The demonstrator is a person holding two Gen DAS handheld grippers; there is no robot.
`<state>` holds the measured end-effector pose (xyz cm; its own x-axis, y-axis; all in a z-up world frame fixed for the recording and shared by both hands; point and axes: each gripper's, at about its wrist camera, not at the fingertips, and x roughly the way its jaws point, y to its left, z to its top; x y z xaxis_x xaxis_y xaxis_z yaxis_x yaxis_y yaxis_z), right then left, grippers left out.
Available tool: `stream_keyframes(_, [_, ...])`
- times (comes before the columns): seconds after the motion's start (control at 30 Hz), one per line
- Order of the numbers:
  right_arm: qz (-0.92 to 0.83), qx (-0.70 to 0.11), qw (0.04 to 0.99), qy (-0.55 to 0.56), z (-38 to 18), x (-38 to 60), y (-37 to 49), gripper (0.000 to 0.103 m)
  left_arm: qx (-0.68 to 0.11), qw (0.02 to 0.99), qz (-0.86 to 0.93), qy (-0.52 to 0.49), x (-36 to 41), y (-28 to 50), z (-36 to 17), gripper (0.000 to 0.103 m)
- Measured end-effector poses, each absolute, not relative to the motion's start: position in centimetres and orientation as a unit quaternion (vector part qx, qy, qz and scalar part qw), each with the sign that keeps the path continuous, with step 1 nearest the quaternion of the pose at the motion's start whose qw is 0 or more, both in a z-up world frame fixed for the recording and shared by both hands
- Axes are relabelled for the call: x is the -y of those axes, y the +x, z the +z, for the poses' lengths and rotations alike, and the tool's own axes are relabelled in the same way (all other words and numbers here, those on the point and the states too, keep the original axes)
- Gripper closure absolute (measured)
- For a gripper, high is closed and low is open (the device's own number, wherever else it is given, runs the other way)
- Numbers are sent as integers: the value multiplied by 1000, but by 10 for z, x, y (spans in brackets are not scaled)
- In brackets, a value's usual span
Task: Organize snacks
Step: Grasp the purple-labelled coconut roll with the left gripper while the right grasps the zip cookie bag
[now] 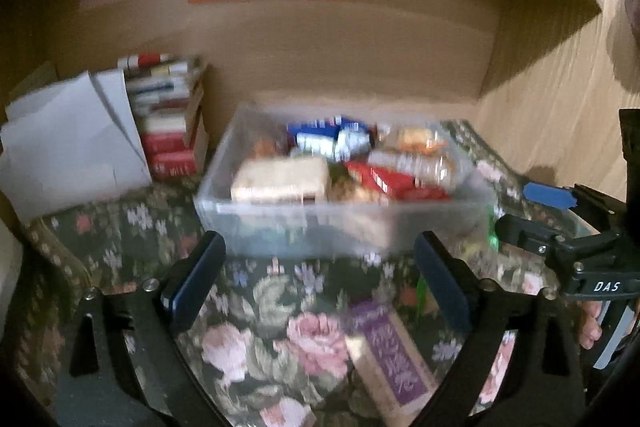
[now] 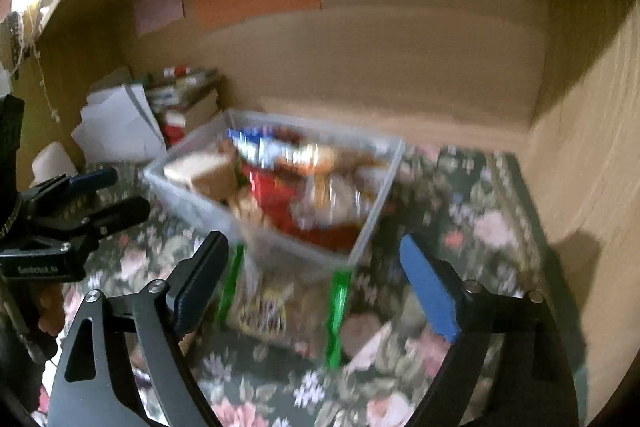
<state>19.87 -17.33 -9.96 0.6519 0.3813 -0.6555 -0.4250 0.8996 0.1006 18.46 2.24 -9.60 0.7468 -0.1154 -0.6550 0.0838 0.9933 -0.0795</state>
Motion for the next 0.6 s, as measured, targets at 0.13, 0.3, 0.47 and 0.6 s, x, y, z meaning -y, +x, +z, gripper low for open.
stream_keyframes(0.13, [228,-388,893,-23,-120,170,202,17,-376,925,-57,-30,-22,180,-115,7])
stream_keyframes(0.3, [233,-418,878,-23,-141,160,206,17,-389,920,-52,-26,-23,174,-130,7])
stream_keyframes(0.47, [238,-438,866,-34,-154,147,211,17,-399,915,-51,-33,-25,169,-139,7])
stream_keyframes(0.6, [242,-439,864,-40,-157,142,211,24,-405,912,-57,-38,-22,166,-143,7])
